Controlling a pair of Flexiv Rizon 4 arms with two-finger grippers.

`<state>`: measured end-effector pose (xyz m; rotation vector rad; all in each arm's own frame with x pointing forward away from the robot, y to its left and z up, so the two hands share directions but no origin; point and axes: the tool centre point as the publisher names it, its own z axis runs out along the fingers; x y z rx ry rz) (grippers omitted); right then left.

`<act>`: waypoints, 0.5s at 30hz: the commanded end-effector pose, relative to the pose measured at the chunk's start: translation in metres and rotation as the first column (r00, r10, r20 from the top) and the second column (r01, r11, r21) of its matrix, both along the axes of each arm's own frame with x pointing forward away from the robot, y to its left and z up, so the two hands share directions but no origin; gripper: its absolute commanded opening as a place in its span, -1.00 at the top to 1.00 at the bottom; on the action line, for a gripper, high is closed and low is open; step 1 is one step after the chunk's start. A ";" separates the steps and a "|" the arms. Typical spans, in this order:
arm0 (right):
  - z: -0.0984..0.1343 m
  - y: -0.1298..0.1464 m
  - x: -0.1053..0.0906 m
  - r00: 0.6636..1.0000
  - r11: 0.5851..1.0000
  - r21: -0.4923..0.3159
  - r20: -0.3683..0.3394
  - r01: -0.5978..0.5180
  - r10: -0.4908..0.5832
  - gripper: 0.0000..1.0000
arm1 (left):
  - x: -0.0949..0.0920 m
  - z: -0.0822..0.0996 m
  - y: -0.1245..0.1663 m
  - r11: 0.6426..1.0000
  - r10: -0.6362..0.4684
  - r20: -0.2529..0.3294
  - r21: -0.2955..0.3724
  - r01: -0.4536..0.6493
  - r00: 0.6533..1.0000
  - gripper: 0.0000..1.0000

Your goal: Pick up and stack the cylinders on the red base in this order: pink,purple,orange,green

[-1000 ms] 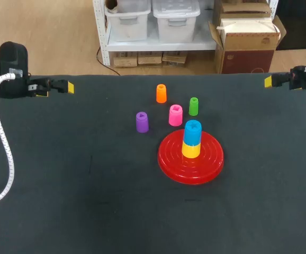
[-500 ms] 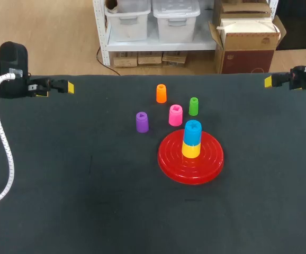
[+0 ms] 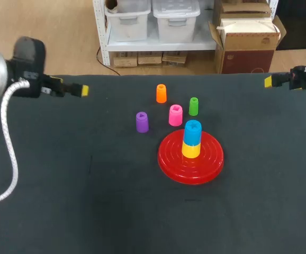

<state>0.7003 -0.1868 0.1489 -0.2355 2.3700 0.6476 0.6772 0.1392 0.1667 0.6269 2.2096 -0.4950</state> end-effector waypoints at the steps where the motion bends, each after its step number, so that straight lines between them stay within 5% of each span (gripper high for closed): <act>1: 0.001 0.001 0.000 1.000 1.000 -0.003 -0.001 0.002 -0.002 -1.00 | -0.011 -0.012 -0.006 0.853 -0.498 0.370 0.046 0.520 0.784 -1.00; 12: 0.001 0.001 0.000 1.000 1.000 -0.003 -0.001 0.002 -0.002 -1.00 | -0.027 -0.015 -0.030 0.714 -0.651 0.366 -0.005 0.701 0.665 -1.00; 15: 0.001 0.001 0.000 1.000 1.000 -0.003 -0.001 0.002 -0.002 -1.00 | -0.028 -0.022 -0.030 0.708 -0.664 0.356 0.018 0.706 0.658 -1.00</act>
